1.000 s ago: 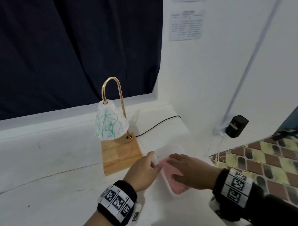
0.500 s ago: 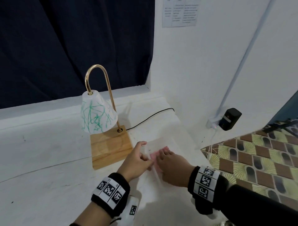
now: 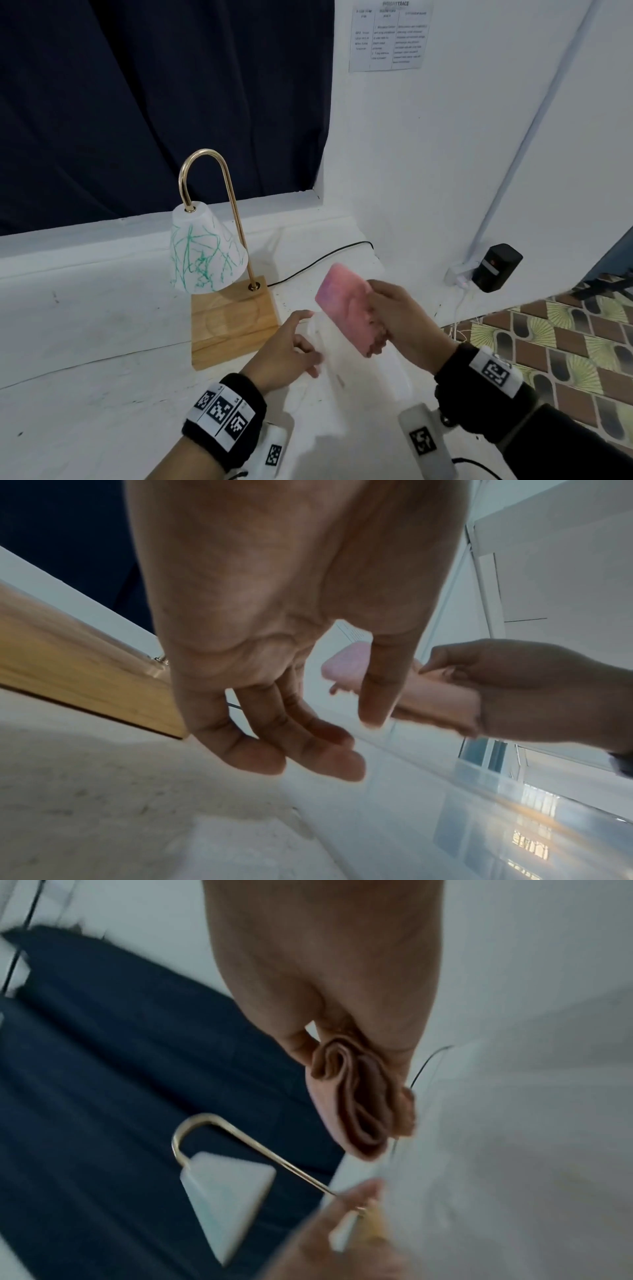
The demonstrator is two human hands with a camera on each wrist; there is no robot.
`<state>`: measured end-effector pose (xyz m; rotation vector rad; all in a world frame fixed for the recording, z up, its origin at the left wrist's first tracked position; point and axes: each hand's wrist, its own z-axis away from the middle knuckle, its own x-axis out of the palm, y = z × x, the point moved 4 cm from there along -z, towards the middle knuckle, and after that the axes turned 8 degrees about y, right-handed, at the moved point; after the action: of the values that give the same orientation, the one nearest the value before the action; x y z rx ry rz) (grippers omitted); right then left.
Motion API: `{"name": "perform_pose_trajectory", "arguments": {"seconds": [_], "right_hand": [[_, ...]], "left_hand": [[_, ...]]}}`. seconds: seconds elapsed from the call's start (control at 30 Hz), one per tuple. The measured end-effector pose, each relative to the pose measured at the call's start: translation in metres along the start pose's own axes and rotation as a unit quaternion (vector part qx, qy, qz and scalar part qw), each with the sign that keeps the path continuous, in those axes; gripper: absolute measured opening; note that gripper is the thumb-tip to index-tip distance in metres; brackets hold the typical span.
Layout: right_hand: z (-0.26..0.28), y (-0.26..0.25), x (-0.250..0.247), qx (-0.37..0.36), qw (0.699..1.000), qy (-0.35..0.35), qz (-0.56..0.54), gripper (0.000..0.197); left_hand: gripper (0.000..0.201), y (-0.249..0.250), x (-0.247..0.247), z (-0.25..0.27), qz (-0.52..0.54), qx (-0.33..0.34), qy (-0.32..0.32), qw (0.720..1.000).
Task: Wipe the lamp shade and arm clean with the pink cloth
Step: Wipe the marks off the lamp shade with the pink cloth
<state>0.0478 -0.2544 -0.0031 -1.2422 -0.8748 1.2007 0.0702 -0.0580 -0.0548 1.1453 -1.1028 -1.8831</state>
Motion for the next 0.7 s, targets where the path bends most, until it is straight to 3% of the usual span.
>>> {"name": "perform_pose_trajectory", "arguments": {"seconds": [0.1,0.2,0.4,0.57,0.7], "right_hand": [[0.007,-0.013,-0.004,0.062,0.973,-0.027,-0.219,0.025],[0.013,-0.02,0.0,0.084,0.943,-0.06,-0.318,0.039],[0.002,-0.043,0.026,0.039,0.958,-0.071,-0.275,0.021],[0.006,-0.073,0.062,-0.03,0.966,-0.097,-0.236,0.029],[0.002,-0.077,0.09,-0.064,0.971,-0.07,-0.221,0.025]], "left_hand": [[0.065,-0.001,-0.001,0.001,-0.011,0.016,-0.003,1.0],[0.061,-0.003,-0.008,0.007,-0.009,0.036,0.002,0.999],[0.028,-0.026,-0.085,0.034,-0.043,0.082,0.157,0.983],[0.018,-0.065,-0.166,0.027,-0.245,0.112,0.242,0.932],[0.067,-0.1,-0.198,-0.017,-0.362,0.037,0.2,0.91]]}}
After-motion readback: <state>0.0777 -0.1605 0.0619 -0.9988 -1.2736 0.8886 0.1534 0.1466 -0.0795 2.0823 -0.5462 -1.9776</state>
